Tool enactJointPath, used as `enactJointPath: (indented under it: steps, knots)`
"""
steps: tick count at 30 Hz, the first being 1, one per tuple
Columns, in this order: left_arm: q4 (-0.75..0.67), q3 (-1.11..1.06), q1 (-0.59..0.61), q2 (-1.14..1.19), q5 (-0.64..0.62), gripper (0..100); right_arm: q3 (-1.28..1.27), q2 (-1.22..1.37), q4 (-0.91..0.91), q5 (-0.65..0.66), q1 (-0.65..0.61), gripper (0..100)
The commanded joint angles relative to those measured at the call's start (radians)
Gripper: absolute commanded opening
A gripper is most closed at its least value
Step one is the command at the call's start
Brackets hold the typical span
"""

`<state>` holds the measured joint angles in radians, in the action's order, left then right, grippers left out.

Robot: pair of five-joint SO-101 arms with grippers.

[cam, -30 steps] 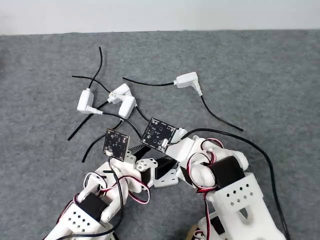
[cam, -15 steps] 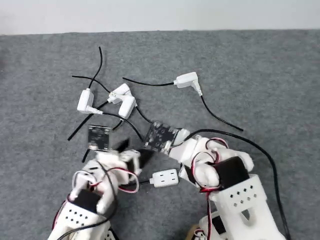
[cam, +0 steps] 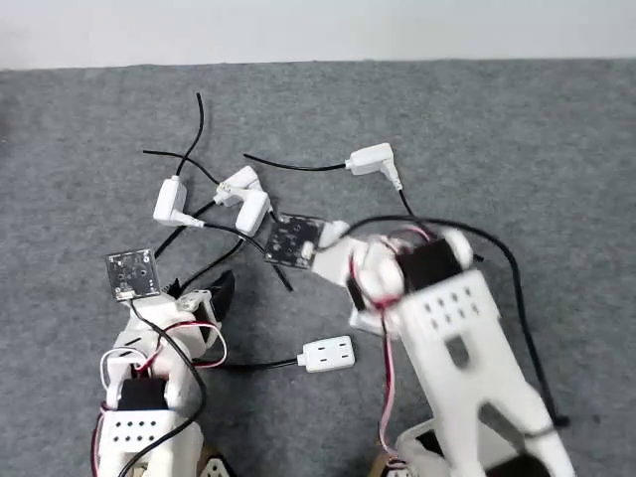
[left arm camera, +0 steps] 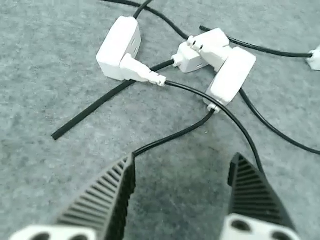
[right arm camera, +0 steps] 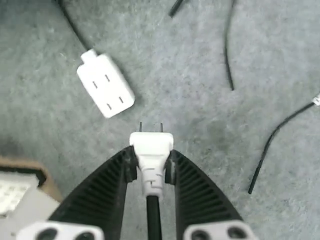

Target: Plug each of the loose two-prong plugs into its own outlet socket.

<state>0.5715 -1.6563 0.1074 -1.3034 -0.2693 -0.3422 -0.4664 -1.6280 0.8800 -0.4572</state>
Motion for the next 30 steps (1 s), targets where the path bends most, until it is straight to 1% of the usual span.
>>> enactJointPath:
  steps: [1, 4, 7, 10, 12, 17, 26, 30]
  knots:
    - [-0.003, 0.008, 0.005, -0.009, 0.009, 28, 0.121, 0.131, -0.053, 0.069, -0.004, 0.9]
    - [-0.003, 0.007, 0.005, -0.009, 0.009, 28, 0.118, 0.18, -0.054, 0.106, -0.024, 0.9]
    - [-0.003, 0.007, 0.005, -0.009, 0.009, 28, 0.092, 0.179, -0.054, 0.146, -0.073, 0.9]
    - [-0.003, 0.007, 0.005, -0.009, 0.009, 28, 0.052, 0.173, -0.036, 0.153, -0.133, 0.9]
    - [-0.003, 0.007, 0.005, -0.009, 0.009, 28, 0.015, 0.18, 0.007, 0.147, -0.154, 0.9]
    - [-0.003, 0.007, 0.005, -0.009, 0.011, 28, -0.081, 0.182, 0.099, 0.146, -0.159, 0.9]
    - [-0.003, 0.007, 0.005, -0.009, 0.011, 28, -0.123, 0.182, 0.133, 0.135, -0.162, 0.9]
    - [-0.003, 0.007, 0.005, -0.009, 0.011, 28, -0.143, 0.18, 0.119, 0.118, -0.193, 0.9]
